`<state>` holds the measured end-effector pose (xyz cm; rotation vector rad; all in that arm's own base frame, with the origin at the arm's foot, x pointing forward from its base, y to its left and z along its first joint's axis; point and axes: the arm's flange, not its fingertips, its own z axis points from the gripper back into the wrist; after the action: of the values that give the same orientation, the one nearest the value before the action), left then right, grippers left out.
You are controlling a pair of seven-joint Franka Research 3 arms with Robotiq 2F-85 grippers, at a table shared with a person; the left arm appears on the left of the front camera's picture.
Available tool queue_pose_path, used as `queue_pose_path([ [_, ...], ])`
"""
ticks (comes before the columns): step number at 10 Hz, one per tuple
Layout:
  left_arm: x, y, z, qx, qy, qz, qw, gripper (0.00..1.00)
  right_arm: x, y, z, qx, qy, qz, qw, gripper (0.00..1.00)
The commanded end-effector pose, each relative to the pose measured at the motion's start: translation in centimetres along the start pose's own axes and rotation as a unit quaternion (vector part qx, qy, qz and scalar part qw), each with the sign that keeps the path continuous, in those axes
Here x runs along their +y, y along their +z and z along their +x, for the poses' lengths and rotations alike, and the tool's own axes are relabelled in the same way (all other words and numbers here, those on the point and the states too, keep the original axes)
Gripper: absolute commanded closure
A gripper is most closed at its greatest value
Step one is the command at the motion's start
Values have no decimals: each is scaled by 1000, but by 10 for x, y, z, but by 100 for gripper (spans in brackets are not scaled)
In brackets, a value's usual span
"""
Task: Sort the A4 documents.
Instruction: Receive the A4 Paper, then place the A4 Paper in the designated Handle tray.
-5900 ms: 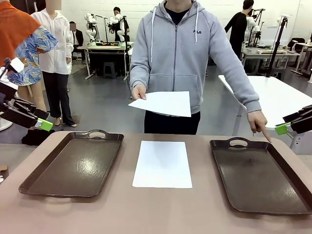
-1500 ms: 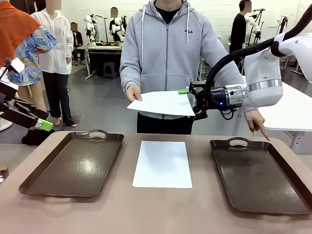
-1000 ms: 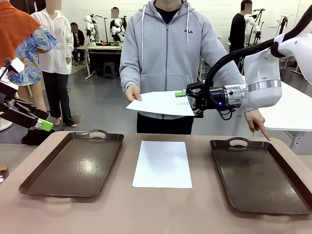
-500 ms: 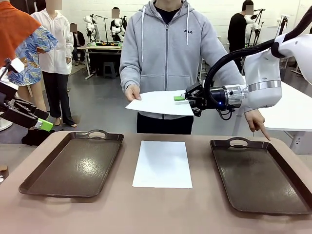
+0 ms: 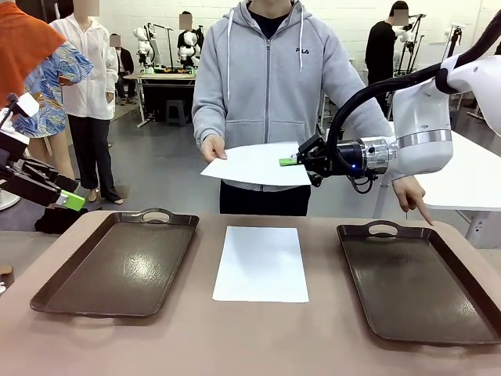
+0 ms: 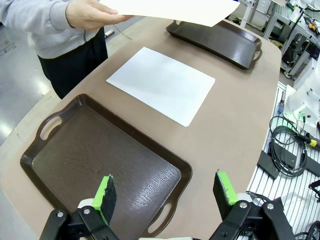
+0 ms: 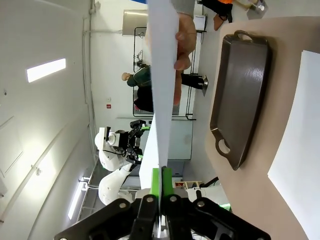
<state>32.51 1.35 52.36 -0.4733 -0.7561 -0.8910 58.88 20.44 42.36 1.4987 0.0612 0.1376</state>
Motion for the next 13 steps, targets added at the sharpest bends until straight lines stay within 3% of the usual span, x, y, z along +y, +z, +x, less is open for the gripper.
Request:
queue_pose_path([
  [1,2,0,-2,-7,-7,-7,1000,0,0,-1,2,9,-13,15,1000,100],
  [3,2,0,-2,-7,-7,-7,1000,0,-1,1,-1,15,-8,18,1000,100],
  [4,2,0,-2,-7,-7,-7,1000,0,-5,3,-1,63,0,-3,998,100],
  [5,2,0,-2,-7,-7,-7,1000,0,-1,-1,-2,8,-2,6,1000,100],
  [13,2,0,-2,-7,-7,-7,1000,0,-1,-1,-2,8,-2,6,1000,100],
])
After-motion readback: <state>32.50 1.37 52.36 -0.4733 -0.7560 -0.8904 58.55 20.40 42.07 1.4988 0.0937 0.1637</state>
